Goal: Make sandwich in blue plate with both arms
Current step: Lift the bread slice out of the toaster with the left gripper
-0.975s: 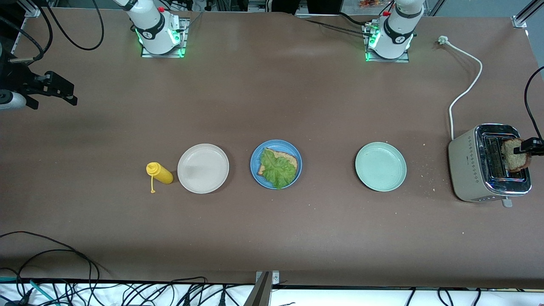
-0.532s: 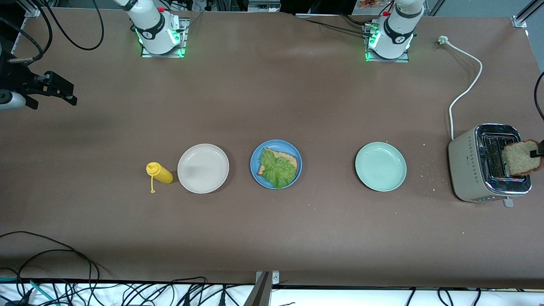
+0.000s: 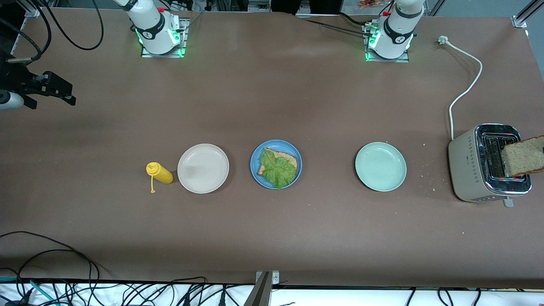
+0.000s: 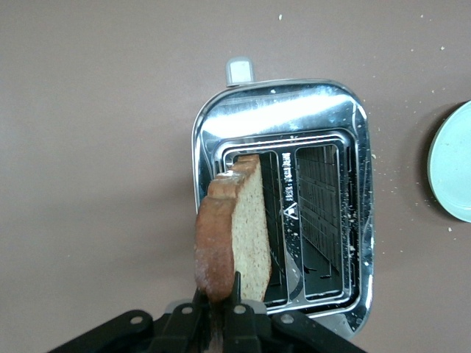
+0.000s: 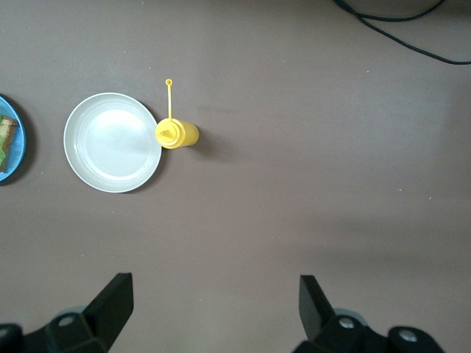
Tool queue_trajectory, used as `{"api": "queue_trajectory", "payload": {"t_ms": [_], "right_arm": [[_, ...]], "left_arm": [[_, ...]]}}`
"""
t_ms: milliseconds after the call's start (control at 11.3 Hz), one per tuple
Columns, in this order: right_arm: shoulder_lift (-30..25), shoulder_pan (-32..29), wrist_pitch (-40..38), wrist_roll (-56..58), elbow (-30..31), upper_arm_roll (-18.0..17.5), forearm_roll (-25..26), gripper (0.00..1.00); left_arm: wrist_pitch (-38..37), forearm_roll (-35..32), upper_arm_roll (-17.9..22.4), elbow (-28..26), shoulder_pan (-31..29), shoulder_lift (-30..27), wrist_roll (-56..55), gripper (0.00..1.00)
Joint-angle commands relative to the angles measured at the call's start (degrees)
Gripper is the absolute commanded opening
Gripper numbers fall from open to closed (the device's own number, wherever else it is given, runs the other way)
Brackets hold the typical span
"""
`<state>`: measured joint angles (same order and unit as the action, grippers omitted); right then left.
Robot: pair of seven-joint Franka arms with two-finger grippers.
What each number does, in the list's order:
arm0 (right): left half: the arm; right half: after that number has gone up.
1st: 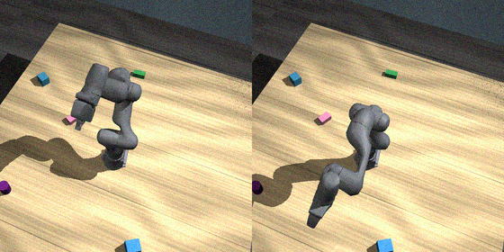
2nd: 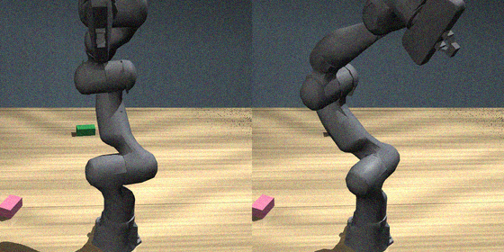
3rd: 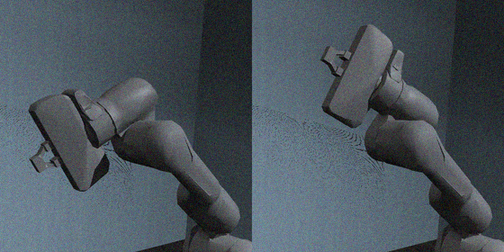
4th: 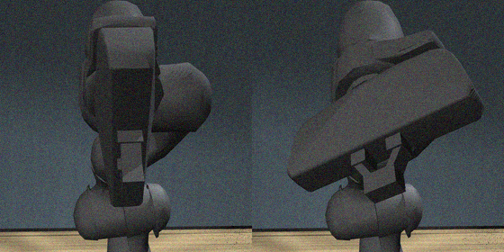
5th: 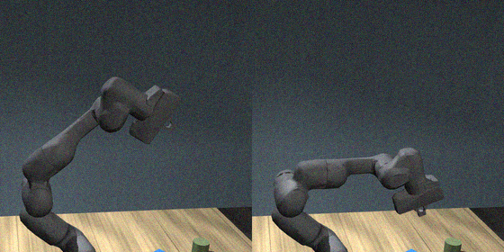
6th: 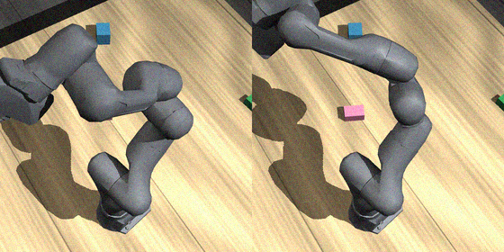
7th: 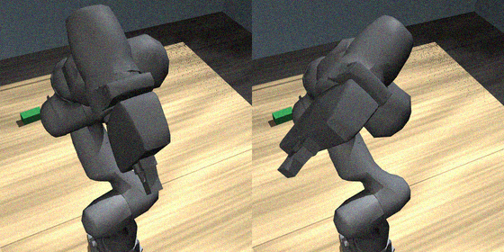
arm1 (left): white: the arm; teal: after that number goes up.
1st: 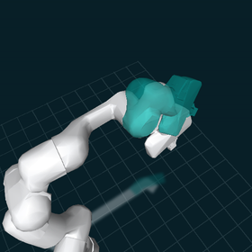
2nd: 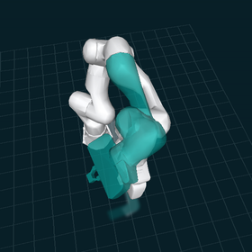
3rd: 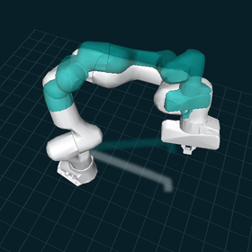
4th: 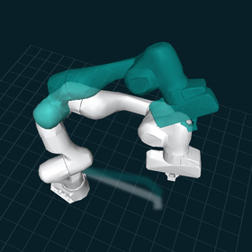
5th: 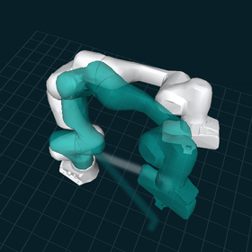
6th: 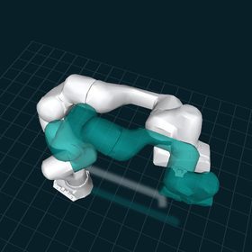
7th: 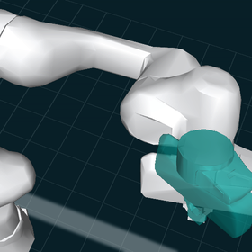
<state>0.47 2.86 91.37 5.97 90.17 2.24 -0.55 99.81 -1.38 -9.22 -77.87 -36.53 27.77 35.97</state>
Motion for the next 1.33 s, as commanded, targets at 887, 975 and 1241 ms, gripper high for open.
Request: {"api": "queue_trajectory", "payload": {"t_ms": [887, 975, 1241], "right_arm": [[0.5, -0.1, -2.6, -0.4, -1.4, 0.7, -1.3, 1.00], [0.5, -0.1, -2.6, -0.4, -1.4, 0.7, -1.3, 1.00], [0.5, -0.1, -2.6, -0.4, -1.4, 0.7, -1.3, 1.00]], "left_arm": [[-17.6, -1.2, -1.4, 1.8, 13.5, -14.5, -4.2, 0.00], [-20.2, -0.6, -1.5, 1.8, 16.0, -15.2, -8.7, 0.00], [-24.0, -0.3, -5.2, 1.7, 20.3, -15.2, -14.0, 0.00]]}}
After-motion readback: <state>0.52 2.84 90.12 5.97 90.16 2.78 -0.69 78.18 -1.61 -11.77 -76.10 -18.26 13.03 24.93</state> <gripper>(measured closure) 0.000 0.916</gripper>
